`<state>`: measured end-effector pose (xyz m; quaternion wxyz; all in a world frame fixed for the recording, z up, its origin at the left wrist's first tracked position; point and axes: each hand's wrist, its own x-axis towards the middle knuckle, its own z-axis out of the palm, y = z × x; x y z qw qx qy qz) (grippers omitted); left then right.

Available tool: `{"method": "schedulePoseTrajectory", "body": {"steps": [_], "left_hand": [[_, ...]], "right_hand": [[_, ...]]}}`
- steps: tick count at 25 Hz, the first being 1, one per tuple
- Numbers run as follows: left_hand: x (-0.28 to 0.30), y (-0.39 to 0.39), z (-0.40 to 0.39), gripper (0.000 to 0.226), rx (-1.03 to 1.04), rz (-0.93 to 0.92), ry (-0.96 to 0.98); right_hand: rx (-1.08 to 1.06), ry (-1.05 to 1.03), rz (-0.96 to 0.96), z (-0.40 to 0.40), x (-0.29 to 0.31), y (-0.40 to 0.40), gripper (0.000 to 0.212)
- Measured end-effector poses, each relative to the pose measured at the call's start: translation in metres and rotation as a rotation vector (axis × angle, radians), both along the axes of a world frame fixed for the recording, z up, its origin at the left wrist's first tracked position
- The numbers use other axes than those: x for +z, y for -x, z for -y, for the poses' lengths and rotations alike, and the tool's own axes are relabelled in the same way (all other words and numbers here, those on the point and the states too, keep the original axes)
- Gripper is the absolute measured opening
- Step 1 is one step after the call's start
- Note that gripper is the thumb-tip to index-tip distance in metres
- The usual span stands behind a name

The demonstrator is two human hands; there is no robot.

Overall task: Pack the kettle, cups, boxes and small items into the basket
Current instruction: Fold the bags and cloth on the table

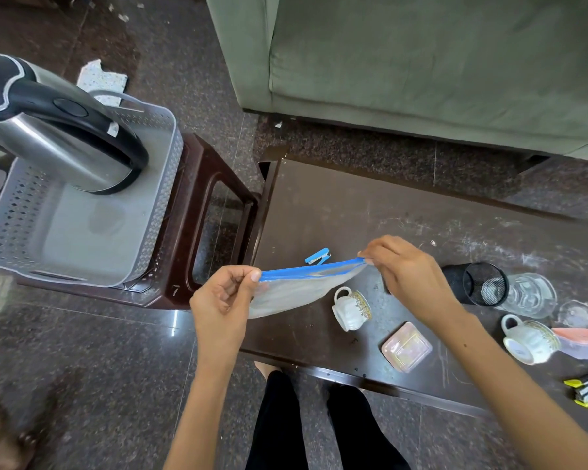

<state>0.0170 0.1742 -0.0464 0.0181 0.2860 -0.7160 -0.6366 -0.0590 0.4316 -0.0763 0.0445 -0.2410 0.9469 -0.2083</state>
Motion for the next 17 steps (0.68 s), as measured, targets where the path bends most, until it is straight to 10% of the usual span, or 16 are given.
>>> {"method": "schedulePoseTrajectory", "body": {"steps": [10, 17], "left_hand": [[0.007, 0.005, -0.005, 0.006, -0.16, -0.004, -0.053], [0.007, 0.044, 0.001, 0.02, -0.647, 0.192, -0.004]], "right_hand": [[0.075, 0.108, -0.041, 0.062, 0.015, -0.017, 0.014], [0.179, 0.118, -0.145, 0.063, 0.01, -0.018, 0.025]]}}
